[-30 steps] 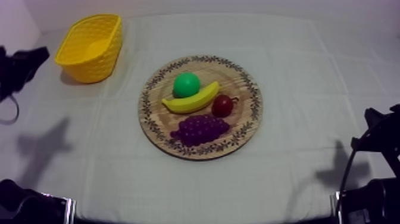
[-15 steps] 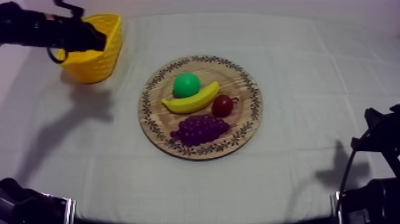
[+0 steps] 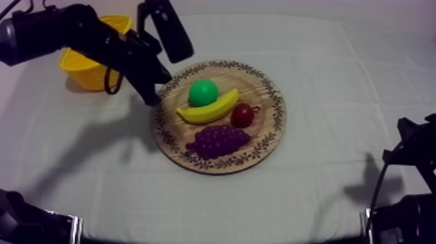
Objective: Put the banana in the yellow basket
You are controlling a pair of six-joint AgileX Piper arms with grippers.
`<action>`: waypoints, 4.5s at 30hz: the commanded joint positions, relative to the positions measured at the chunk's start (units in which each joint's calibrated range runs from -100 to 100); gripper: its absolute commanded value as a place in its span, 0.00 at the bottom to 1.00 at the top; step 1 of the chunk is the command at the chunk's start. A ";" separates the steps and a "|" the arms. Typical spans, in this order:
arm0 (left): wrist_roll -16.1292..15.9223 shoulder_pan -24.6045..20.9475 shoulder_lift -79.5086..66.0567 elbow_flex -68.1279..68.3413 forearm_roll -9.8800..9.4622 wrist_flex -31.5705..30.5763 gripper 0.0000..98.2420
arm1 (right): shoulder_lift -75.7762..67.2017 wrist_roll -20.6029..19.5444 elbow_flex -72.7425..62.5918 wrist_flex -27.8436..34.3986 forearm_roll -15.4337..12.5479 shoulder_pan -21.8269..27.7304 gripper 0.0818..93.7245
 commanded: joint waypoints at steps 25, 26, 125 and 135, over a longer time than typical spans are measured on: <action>6.87 8.61 12.42 -9.16 -3.78 2.90 0.01 | -0.02 -0.01 -0.03 0.00 0.02 0.02 0.00; 6.90 8.69 12.49 -9.06 -3.77 2.77 0.01 | -0.02 -0.01 -0.03 0.00 0.02 0.02 0.00; 12.93 9.99 24.24 -21.51 -11.57 8.18 0.86 | -0.02 -0.01 -0.03 0.00 0.02 0.02 0.00; 11.96 8.34 29.47 -28.39 -10.05 11.12 0.84 | -0.02 -0.01 -0.03 0.00 0.02 0.02 0.00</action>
